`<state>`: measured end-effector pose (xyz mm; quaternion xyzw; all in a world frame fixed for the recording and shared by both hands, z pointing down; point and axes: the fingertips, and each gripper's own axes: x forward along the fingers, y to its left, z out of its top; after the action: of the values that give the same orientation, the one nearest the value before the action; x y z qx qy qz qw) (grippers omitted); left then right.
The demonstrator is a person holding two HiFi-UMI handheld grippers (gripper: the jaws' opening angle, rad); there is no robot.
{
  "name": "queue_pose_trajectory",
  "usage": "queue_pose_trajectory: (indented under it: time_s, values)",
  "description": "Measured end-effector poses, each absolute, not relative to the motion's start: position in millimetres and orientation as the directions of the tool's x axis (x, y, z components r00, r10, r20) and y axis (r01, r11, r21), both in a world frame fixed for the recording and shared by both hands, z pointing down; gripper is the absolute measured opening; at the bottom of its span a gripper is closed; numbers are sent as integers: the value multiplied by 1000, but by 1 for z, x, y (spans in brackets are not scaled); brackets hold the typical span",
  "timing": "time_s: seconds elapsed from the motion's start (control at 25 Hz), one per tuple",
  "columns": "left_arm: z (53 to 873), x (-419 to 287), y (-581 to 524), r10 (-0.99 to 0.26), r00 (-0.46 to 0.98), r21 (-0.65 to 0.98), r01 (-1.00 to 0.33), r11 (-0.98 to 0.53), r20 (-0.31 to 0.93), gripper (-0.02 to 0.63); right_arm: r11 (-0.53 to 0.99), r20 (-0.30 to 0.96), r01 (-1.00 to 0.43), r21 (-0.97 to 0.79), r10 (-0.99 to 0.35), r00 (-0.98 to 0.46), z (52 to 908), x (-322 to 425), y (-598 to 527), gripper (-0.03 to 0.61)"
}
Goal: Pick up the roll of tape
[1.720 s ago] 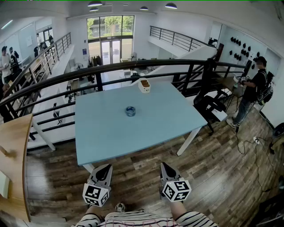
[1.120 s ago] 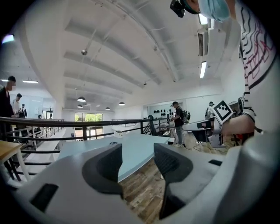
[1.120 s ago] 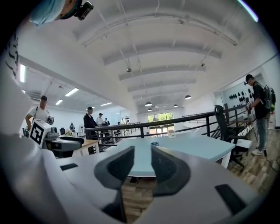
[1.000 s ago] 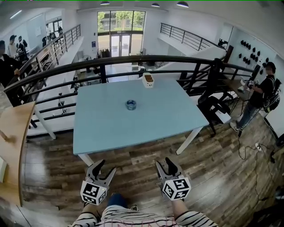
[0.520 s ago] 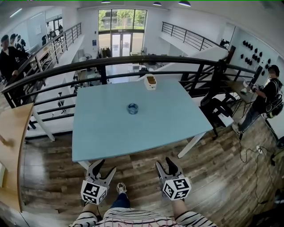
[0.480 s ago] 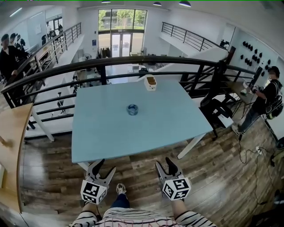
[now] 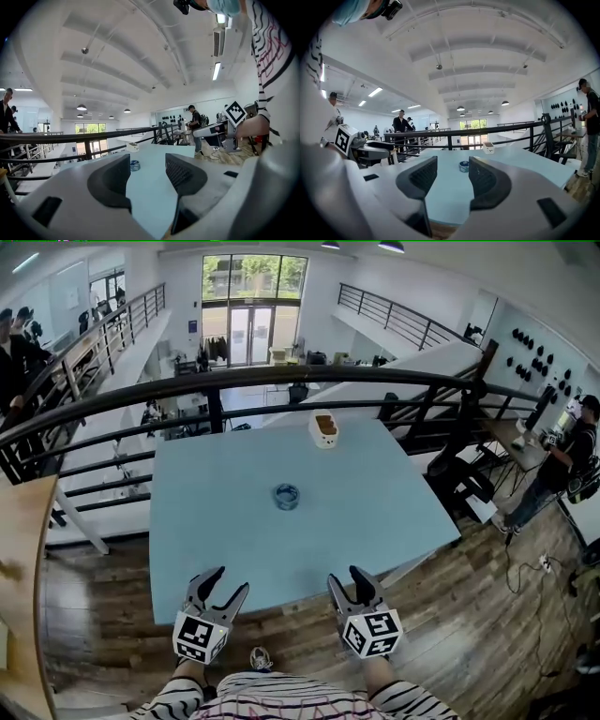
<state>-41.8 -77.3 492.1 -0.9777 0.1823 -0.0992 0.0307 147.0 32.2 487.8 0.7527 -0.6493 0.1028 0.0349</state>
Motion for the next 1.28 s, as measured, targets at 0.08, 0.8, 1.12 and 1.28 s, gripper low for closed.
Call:
queue_pose_trajectory:
  time_s: [0.08, 0.8, 1.12, 1.28]
  values:
    - [491, -36, -101, -358, 916, -96, -346, -933, 183, 213, -156, 205, -985, -80, -969, 137, 489, 151, 8, 202]
    - [507, -5, -193, -401, 895, -85, -392, -916, 196, 213, -77, 263, -996, -45, -963, 62, 515, 193, -119, 202]
    - [503, 26, -220, -476, 858, -74, -471, -879, 195, 213, 67, 345, -998, 23, -937, -55, 530, 225, -176, 202]
    - [505, 40, -234, -519, 833, -64, -517, -854, 194, 213, 154, 380, -986, 56, -917, -122, 540, 238, -208, 202]
